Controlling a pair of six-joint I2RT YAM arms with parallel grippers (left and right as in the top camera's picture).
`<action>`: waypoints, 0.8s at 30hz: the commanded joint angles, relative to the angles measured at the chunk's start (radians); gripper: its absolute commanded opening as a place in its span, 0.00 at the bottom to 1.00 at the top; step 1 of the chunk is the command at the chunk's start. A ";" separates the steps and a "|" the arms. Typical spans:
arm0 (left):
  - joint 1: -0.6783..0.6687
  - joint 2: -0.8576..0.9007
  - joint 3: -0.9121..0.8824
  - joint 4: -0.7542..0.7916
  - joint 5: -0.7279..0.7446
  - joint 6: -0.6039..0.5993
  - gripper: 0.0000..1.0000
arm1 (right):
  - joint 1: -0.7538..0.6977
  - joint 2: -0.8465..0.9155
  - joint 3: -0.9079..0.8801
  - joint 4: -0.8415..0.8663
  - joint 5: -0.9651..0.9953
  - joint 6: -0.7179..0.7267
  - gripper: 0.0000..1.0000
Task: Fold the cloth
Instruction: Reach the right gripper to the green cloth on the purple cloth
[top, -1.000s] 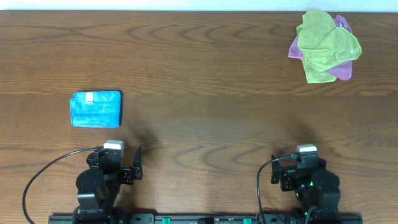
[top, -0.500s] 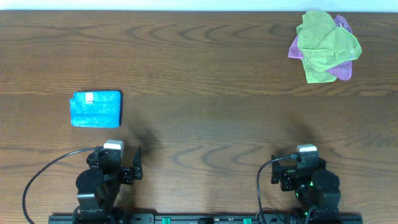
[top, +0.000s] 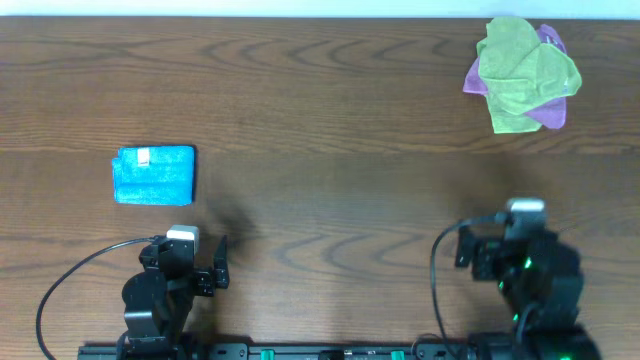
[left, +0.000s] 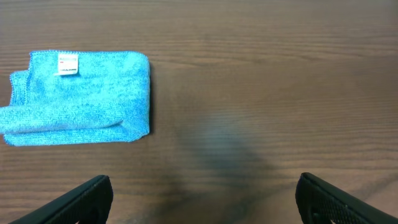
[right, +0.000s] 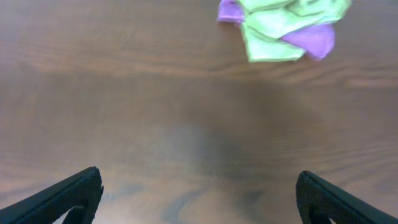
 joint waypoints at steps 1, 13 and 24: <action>-0.004 -0.008 -0.013 0.001 -0.002 -0.012 0.95 | -0.032 0.146 0.136 0.001 0.091 0.046 0.99; -0.004 -0.008 -0.013 0.001 -0.002 -0.012 0.95 | -0.261 0.790 0.637 0.000 0.061 0.054 0.99; -0.004 -0.008 -0.013 0.001 -0.002 -0.012 0.95 | -0.395 1.138 0.811 0.090 -0.074 0.049 0.99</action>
